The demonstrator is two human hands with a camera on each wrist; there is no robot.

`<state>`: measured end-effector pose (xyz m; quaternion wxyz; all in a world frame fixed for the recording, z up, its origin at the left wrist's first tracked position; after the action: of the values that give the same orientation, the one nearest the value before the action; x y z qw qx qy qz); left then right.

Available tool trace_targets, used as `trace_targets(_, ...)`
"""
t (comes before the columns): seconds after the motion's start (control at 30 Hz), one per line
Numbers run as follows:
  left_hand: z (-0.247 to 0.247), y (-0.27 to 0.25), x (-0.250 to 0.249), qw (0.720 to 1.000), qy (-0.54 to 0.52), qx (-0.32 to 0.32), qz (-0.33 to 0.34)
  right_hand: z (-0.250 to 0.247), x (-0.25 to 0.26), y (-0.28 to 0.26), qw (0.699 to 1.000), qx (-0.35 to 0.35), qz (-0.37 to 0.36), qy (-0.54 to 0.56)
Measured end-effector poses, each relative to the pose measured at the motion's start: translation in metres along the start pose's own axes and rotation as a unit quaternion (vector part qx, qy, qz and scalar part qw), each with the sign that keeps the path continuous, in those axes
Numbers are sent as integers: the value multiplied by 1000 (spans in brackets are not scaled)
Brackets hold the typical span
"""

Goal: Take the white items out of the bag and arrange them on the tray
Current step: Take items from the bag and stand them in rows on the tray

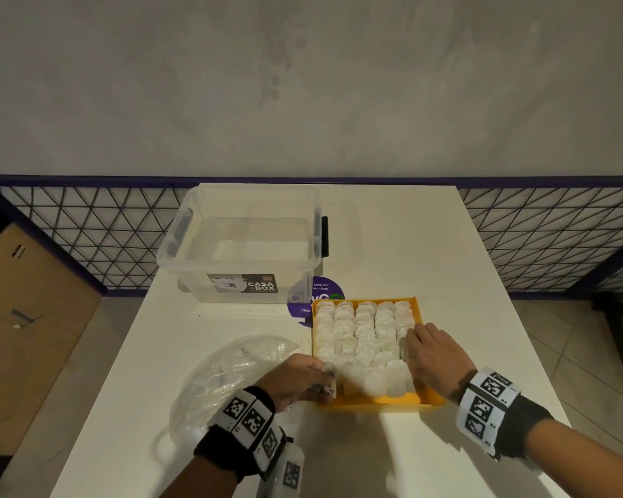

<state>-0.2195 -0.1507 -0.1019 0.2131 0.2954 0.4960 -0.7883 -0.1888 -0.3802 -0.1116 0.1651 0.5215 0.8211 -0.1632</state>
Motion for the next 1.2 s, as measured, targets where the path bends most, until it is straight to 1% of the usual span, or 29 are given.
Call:
trace_targets(0.03,1,-1,-1,1000,-5,6,1,-4,-1,-1,1000,13,1,9)
trace_targets(0.1,2,-4,-2,999,-30,17,2,-21,-3,-3,998,9,11,54)
trace_targets(0.17,3,-4,-3,997,-82,15,5,-48,-1,-5,989,-21,17,145)
trace_targets(0.2,4,-5,-4,994,-111,17,8,-61,3,-6,978,-38,8,204)
trace_targets(0.27,8,-5,-7,986,-160,31,21,-85,19,-6,951,-37,-40,303)
trace_targets(0.33,12,-9,-11,979,-198,41,39,-100,36,-5,933,-30,-90,347)
trace_targets(0.4,14,-13,-17,973,-223,33,55,-104,49,-2,932,-34,-105,346)
trace_targets(0.5,13,-18,-24,958,-281,21,59,-102,55,3,928,-45,-84,360)
trace_targets(0.63,9,-24,-25,944,-325,-2,50,-102,56,8,904,-36,-53,422)
trace_targets(0.73,5,-26,-24,941,-335,-19,47,-106,56,11,891,-30,-59,450)
trace_targets(0.8,1,-29,-22,934,-355,-14,47,-112,58,14,886,-34,-65,459)
trace_targets(0.87,-4,-36,-20,931,-361,-6,57,-121,62,17,889,-35,-71,451)
trace_targets(0.93,-11,-44,-16,935,-346,-16,70,-128,69,20,901,-50,-91,421)
trace_targets(1.03,-24,-53,-9,938,-332,-53,83,-134,83,22,910,-103,-141,375)
trace_targets(1.13,-34,-60,-5,938,-327,-79,86,-141,94,27,904,-163,-161,361)
trace_targets(1.17,-36,-63,-5,939,-322,-84,88,-147,95,29,899,-161,-156,377)
trace_targets(1.2,-38,-65,-5,940,-316,-90,93,-151,95,31,889,-143,-141,412)
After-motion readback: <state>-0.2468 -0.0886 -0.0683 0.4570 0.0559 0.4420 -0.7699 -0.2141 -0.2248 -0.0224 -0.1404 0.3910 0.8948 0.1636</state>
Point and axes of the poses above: each hand's wrist, its own y-axis towards the middle knuckle, its own z-axis out of the palm, x = y × z, the point moved 4 cm from there along y, towards the middle knuckle, and after that the axes turned 14 degrees about -y, right-handed, at the moved point
